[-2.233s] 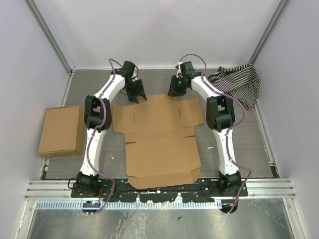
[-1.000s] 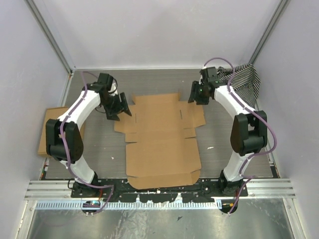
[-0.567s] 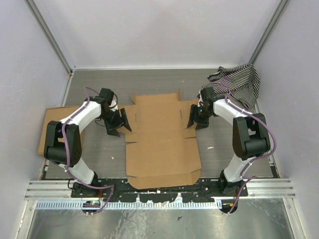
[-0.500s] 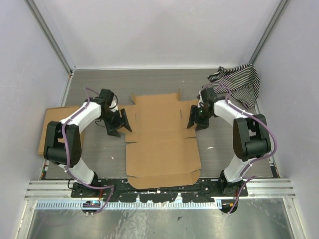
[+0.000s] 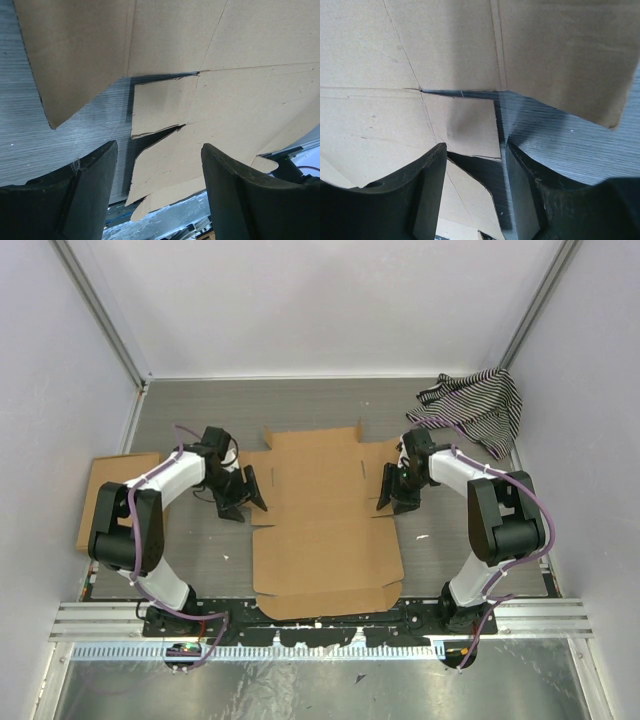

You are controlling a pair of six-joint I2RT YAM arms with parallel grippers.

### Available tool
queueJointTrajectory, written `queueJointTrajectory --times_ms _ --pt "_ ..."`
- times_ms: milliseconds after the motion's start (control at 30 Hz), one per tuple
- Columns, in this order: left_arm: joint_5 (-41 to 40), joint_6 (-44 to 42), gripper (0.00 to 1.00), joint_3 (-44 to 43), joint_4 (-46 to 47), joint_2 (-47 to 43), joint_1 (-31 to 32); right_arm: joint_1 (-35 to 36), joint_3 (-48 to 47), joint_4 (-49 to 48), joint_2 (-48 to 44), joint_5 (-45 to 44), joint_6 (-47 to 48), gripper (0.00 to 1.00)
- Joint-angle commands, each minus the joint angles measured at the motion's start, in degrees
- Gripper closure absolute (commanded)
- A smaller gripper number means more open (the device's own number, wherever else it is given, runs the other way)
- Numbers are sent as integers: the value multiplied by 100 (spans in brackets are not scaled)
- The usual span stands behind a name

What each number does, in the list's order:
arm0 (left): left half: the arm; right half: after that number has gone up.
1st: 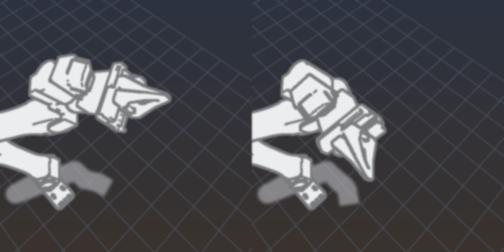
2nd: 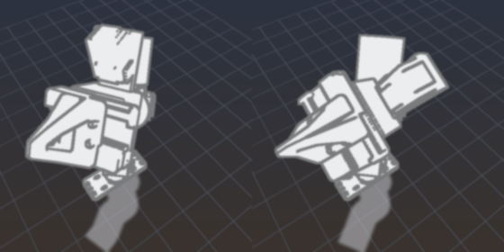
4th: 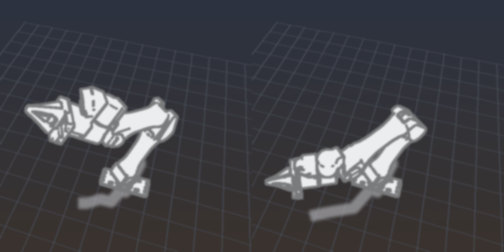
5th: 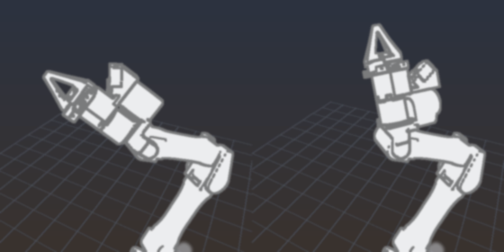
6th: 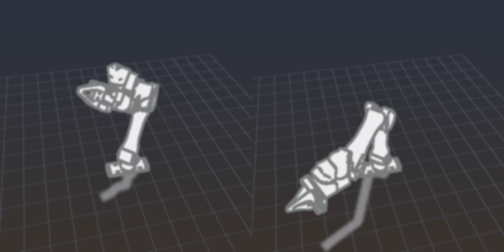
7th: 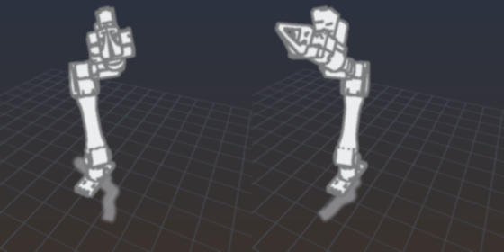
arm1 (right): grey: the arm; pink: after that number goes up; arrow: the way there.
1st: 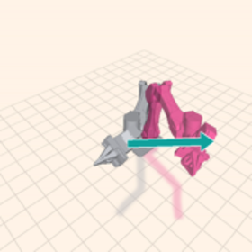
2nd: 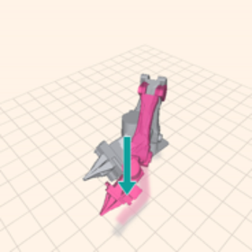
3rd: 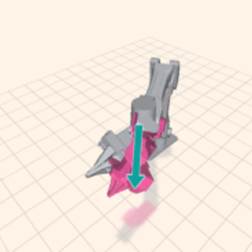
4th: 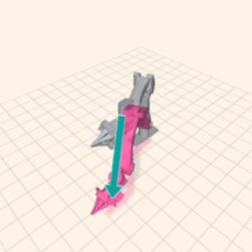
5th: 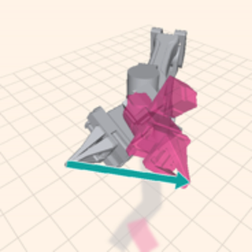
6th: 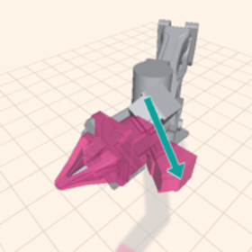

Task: Fold the paper box

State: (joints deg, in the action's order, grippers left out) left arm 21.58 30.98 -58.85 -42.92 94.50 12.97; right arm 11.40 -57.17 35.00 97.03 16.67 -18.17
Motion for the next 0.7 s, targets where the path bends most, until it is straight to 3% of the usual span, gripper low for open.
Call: queueJointTrajectory --times_ms 0,667 --pt "144 70 26 95 213 119 84 15 -40 -282 -18 182 -39 45" --pt "1 26 30 -305 -176 95 244 213 -840 69 -407 336 -90 50"
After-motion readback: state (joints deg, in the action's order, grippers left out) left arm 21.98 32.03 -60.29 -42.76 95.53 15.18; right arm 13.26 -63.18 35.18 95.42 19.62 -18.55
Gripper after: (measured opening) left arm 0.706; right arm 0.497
